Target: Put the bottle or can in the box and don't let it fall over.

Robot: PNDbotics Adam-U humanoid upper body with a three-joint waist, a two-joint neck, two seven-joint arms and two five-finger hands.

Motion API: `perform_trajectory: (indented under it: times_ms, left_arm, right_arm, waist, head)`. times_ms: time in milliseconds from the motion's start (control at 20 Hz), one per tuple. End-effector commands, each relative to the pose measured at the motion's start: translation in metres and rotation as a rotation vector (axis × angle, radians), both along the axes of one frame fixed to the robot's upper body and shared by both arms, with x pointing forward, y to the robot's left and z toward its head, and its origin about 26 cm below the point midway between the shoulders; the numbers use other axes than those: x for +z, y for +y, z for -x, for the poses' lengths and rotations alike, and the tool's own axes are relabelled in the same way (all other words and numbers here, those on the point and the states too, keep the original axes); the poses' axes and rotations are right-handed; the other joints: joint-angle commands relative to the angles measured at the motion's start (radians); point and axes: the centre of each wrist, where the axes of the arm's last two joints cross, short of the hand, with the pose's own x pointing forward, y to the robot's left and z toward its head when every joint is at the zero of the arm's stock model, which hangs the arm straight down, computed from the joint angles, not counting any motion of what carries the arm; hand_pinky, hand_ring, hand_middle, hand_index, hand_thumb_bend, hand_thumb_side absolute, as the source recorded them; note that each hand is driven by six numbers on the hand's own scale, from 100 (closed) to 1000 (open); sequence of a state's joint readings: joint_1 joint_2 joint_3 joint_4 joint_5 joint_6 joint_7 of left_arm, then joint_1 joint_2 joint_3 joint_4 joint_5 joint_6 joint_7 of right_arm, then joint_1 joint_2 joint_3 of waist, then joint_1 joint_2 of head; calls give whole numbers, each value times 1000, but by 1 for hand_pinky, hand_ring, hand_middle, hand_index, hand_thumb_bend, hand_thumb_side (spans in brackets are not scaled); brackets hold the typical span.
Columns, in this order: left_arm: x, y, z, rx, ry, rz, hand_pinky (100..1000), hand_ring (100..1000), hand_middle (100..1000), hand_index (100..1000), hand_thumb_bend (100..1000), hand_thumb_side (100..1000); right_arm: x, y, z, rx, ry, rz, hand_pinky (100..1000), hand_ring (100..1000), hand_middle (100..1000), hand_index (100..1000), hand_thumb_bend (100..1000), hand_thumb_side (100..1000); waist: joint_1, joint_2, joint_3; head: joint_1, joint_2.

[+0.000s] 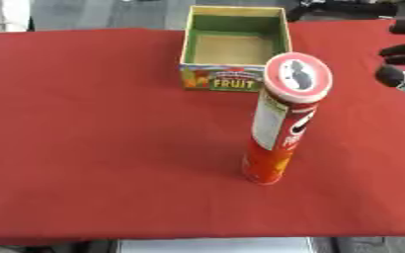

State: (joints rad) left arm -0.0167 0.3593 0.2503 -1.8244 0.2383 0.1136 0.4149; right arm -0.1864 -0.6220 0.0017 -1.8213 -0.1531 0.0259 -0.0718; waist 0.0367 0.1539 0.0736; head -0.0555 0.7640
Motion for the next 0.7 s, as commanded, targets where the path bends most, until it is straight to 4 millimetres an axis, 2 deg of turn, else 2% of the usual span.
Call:
perform_trajectory:
  times_ms: [50, 700]
  left_arm:
    - [8, 5, 1, 3, -14, -31, 715, 807, 747, 785, 455, 756]
    - [7, 4, 0, -4, -11, -29, 715, 808, 748, 785, 454, 757]
  right_arm:
    - [6, -5, 1, 27, -7, 27, 739, 717, 843, 856, 1000, 541]
    - [-13, 2, 1, 166, 72, 40, 740, 724, 851, 860, 1000, 541]
  waist:
    - [1, -13, -2]
    - [2, -11, 3]
  head:
    - [2, -4]
    - [0, 2]
